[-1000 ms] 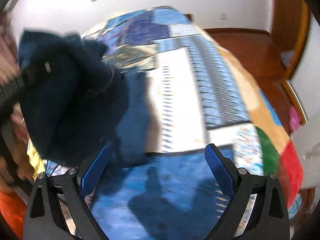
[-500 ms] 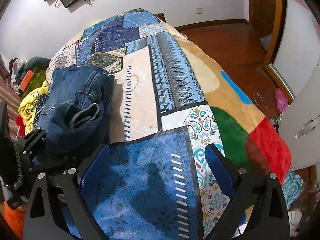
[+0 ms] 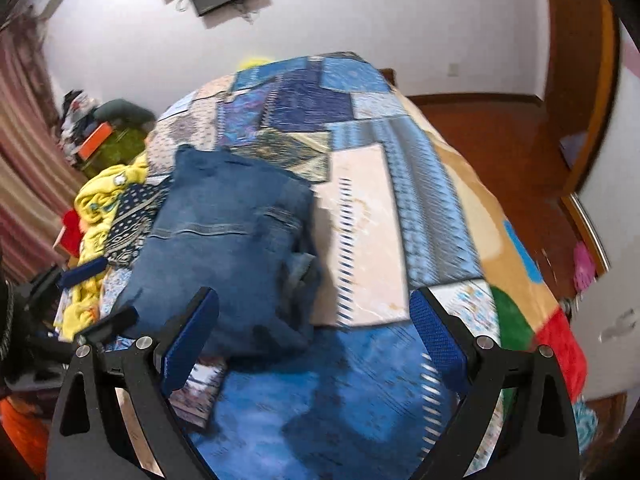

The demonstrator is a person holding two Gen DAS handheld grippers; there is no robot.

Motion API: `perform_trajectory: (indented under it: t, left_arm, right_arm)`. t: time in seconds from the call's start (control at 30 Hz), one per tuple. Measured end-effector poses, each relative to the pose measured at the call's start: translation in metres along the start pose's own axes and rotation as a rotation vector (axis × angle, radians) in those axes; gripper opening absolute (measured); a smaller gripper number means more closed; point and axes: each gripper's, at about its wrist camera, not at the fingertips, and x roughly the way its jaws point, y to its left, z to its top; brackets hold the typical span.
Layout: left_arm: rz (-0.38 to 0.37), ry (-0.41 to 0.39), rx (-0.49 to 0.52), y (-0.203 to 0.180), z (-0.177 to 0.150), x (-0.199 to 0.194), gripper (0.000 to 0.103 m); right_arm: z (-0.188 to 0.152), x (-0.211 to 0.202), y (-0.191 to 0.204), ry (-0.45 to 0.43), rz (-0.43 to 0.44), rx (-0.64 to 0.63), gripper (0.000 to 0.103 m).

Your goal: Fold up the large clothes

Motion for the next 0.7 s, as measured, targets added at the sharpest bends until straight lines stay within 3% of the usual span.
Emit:
perform_trajectory:
  t: [0.17, 0.3, 0.4, 0.53, 0.7]
  left_arm:
    - [0.034, 0.06, -0.132, 0.042, -0.012, 0.016, 0.086]
    - [0.067, 0.143, -0.14, 0.053, -0.032, 0.036, 0.086]
    - [0.041, 0.132, -0.154, 0.055, -0.047, 0.04, 0.087]
    - [0.012, 0.123, -0.169, 0.058, -0.054, 0.038, 0.088]
    - [0.042, 0.128, -0.123, 0.053, -0.049, 0.034, 0.087]
  right_arm:
    - [0.001, 0.036, 0.021, 0.063, 0.037, -0.063, 0.095]
    - [-0.005, 0.061, 0.017, 0.122, -0.009, -0.082, 0.095]
    - [-0.011, 0.064, 0.0, 0.125, -0.045, -0.067, 0.095]
    - [-0.021, 0.053, -0.024, 0.114, -0.013, -0.019, 0.096]
    - [-0.022, 0.038, -0.027, 0.097, -0.08, -0.047, 0.097]
